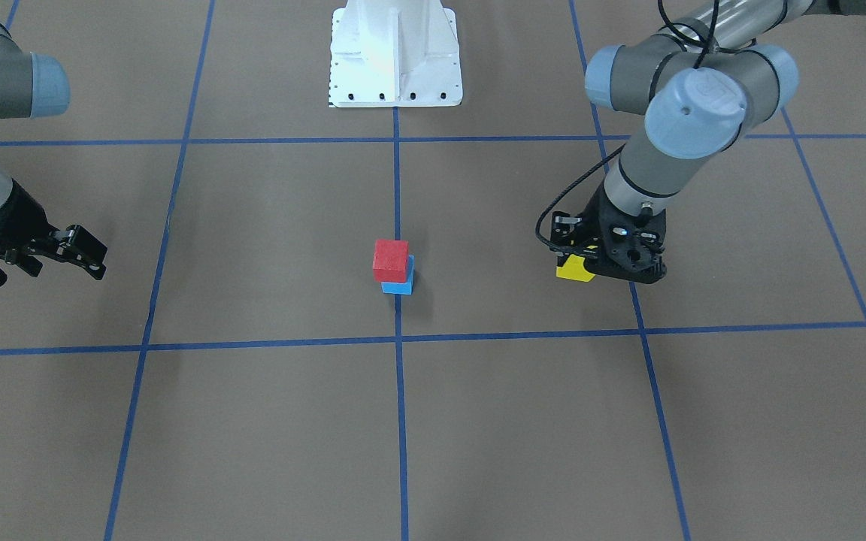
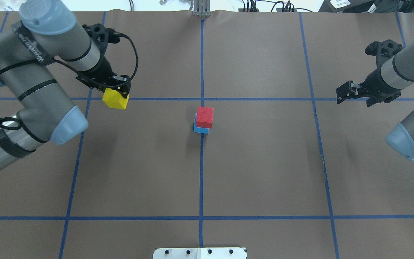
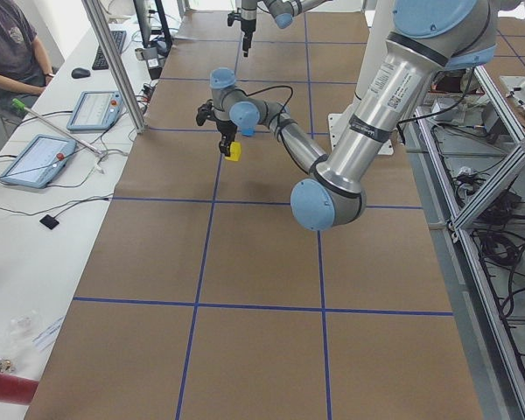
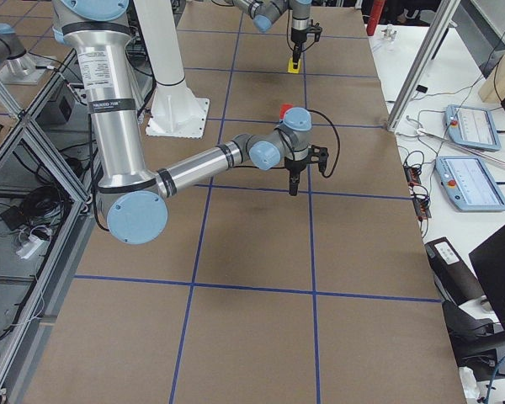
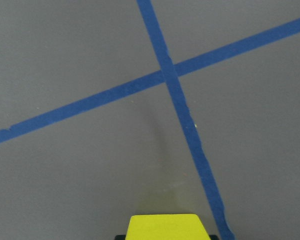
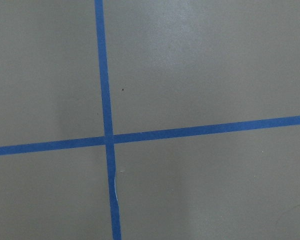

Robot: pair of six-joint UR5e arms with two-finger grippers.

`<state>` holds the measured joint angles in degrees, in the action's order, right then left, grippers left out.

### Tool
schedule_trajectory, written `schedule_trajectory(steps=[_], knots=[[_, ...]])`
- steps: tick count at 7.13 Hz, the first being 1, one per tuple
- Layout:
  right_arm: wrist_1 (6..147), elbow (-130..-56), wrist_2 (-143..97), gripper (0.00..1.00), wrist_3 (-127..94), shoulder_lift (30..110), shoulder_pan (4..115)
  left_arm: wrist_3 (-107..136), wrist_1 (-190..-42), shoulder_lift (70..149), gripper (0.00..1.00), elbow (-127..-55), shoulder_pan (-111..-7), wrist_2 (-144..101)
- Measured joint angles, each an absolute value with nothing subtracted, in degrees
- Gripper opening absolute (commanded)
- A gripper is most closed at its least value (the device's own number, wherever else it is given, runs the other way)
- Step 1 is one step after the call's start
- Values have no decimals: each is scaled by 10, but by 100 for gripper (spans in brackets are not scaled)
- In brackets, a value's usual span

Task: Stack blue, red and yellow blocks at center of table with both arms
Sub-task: 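Carry the yellow cube with the left gripper above the red cube, then lower the yellow cube onto the red cube and open the left gripper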

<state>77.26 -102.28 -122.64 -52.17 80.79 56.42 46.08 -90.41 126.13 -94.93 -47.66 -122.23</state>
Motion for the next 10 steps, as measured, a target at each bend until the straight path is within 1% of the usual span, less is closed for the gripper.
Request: schedule_trajectory(steps=[2, 3, 4, 6, 10], knots=[[773, -1024, -1227, 100, -520, 808, 566, 525, -895, 1379, 0, -871, -441, -1204], [773, -1024, -1227, 100, -520, 808, 567, 547, -894, 1419, 0, -842, -416, -1174], [773, -1025, -1227, 100, -519, 809, 568, 558, -892, 1442, 0, -825, -399, -1157], [773, -1026, -1227, 100, -519, 809, 568, 573, -888, 1472, 0, -798, -383, -1146], [773, -1025, -1227, 100, -520, 809, 568, 580, -886, 1481, 0, -783, -356, -1117]])
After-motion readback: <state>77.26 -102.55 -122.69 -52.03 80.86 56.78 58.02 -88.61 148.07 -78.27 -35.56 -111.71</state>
